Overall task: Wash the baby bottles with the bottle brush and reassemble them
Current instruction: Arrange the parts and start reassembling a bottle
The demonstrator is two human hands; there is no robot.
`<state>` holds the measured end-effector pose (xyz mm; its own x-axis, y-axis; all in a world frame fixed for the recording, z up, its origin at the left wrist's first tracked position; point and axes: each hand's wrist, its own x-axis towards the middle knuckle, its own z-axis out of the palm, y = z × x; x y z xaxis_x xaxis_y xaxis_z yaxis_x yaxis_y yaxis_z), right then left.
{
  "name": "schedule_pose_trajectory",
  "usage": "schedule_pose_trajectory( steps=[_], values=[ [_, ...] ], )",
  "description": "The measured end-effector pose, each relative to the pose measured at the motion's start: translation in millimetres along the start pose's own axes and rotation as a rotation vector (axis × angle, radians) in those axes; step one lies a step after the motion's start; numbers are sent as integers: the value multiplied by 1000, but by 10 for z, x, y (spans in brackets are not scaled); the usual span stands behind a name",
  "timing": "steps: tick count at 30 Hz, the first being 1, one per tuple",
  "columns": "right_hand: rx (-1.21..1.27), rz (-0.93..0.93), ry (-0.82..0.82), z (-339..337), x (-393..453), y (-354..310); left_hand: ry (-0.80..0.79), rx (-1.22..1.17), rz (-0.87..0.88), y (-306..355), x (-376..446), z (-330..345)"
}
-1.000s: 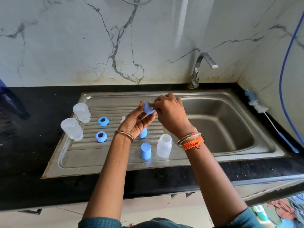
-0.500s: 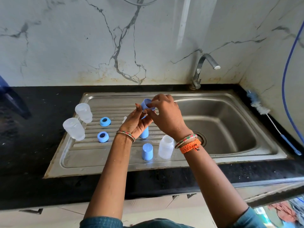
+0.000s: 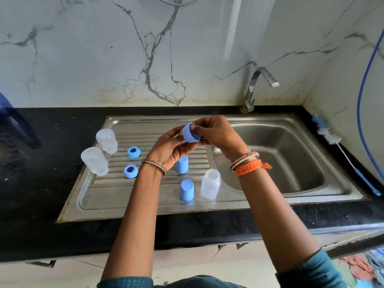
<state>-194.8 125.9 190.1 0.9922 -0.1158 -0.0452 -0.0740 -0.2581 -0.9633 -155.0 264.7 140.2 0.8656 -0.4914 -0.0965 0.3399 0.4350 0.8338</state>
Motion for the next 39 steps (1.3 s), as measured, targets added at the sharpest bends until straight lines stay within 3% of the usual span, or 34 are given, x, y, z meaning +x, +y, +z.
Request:
schedule_pose_trajectory(
  steps=[5, 9, 13, 17, 22, 26, 32, 39],
  values=[
    [33, -39, 60, -1, 82, -26, 273, 186, 46, 124, 9, 92],
    [-158, -185, 215, 17, 134, -111, 205, 346, 159, 228, 25, 190],
    [-89, -252, 279, -8, 178, -289, 216, 415, 279, 426, 83, 359],
    [133, -244, 169, -81, 257, -382, 346, 557, 457, 587, 231, 408],
    [27, -315, 333, -197, 417, -535, 434, 701, 591, 674, 364, 652],
    [98, -326, 478, -280, 485, -738, 346, 711, 668, 844, 422, 880],
    [400, -282, 233, -280, 308, -839, 426, 615, 793, 907, 333, 945],
    [524, -234, 355, -209, 105, -918, 417, 589, 771, 908, 196, 1027]
  ],
)
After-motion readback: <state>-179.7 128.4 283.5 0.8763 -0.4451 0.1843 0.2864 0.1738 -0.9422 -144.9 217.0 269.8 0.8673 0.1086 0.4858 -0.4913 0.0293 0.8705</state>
